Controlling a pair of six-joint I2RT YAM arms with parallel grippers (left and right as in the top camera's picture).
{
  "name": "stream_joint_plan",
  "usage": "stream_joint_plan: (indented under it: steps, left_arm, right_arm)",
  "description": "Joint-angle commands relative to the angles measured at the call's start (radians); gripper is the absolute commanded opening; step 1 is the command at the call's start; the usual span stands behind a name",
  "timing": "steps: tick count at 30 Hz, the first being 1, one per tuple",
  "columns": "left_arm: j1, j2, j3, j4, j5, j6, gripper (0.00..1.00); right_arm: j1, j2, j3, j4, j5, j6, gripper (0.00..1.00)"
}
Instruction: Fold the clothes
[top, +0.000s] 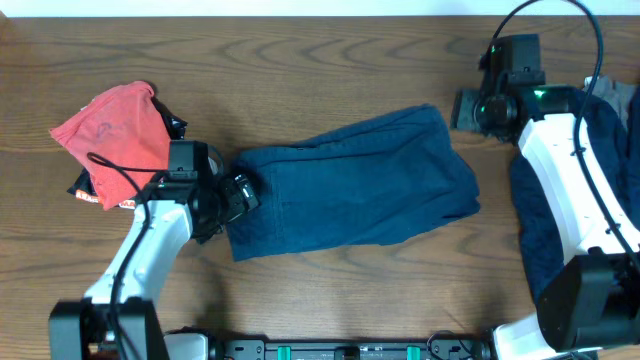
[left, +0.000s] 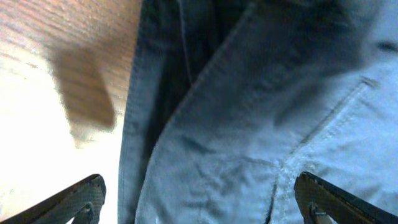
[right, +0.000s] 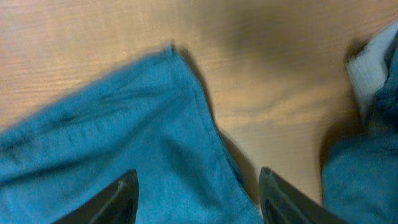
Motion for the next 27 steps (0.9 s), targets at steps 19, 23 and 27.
stream_joint_plan:
  steps: [19,23,27]
  left_arm:
    - [0.0,0.223,0.035,0.047,0.052,0.033,0.06]
    - [0.011,0.199,0.187,-0.14,0.05,0.104,0.06]
    - [0.028,0.191,0.399,-0.402,0.048,0.152,0.06]
  right_arm:
    - [0.09,0.027,-0.055,-0.195,-0.048,-0.04,0.52]
    - [0.133,0.027,-0.105,-0.174,-0.141,-0.082,0.17]
    - [0.205,0.027,-0.19,-0.104,-0.223,-0.082,0.01]
